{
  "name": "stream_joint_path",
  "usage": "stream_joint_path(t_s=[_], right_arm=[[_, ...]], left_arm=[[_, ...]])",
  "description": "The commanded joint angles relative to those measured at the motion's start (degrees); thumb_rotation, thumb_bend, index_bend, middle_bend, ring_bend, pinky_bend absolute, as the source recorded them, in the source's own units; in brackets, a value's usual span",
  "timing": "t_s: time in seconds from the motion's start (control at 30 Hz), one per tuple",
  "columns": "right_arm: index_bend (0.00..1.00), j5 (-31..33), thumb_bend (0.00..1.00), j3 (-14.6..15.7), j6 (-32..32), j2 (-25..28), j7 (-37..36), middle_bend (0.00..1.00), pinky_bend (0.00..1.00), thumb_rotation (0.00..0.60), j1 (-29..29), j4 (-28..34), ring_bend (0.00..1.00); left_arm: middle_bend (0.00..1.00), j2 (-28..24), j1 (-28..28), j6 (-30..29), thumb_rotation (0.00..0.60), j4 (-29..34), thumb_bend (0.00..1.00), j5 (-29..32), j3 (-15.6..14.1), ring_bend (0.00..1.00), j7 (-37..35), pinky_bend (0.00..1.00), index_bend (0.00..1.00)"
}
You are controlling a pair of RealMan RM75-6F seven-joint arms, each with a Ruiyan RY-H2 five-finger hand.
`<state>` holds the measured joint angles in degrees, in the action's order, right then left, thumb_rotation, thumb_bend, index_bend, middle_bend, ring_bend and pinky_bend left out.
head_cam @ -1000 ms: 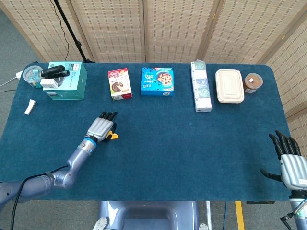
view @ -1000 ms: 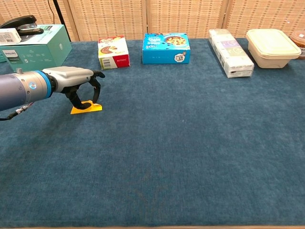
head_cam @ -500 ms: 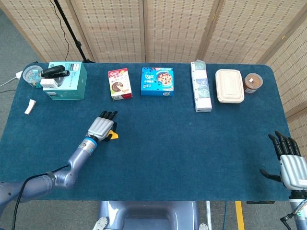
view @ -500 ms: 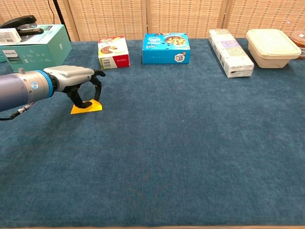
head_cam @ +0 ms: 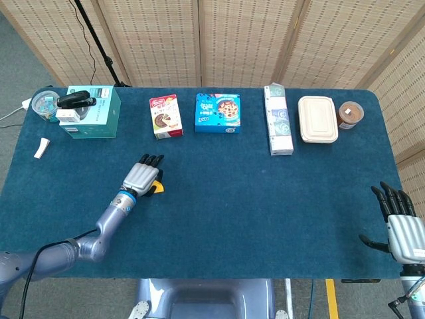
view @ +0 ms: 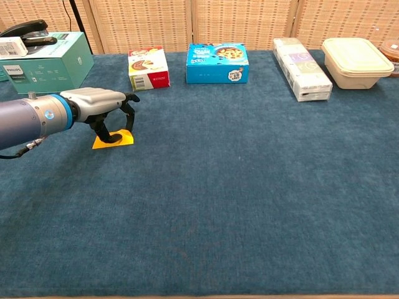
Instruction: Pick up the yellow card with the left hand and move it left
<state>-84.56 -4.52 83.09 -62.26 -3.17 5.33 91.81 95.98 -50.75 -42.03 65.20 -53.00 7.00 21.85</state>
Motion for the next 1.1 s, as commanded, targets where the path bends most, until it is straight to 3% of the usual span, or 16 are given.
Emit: stream_joint_path(t_s=[0.03, 1.1], right_arm=[[0.0, -0.17, 0.0, 0.06, 0.11, 0.02, -0.1, 0.0, 0.0, 0.6, -0.03, 0.03, 0.0], [0.0, -1.0, 0.0, 0.28, 0.81, 0.63, -1.68, 0.0, 0.0, 0.6, -0.32, 0.18, 0.0]], left_arm=[[0.0, 0.3, 0.01, -0.34, 0.6, -0.37, 0.43, -0.19, 0.06, 0.0, 0.14, 0.0, 0.51], [0.0, 1.97, 0.79, -2.54, 0.6, -1.41, 0.48, -0.38, 0.79, 0.0, 2.76, 0.0, 0.62]])
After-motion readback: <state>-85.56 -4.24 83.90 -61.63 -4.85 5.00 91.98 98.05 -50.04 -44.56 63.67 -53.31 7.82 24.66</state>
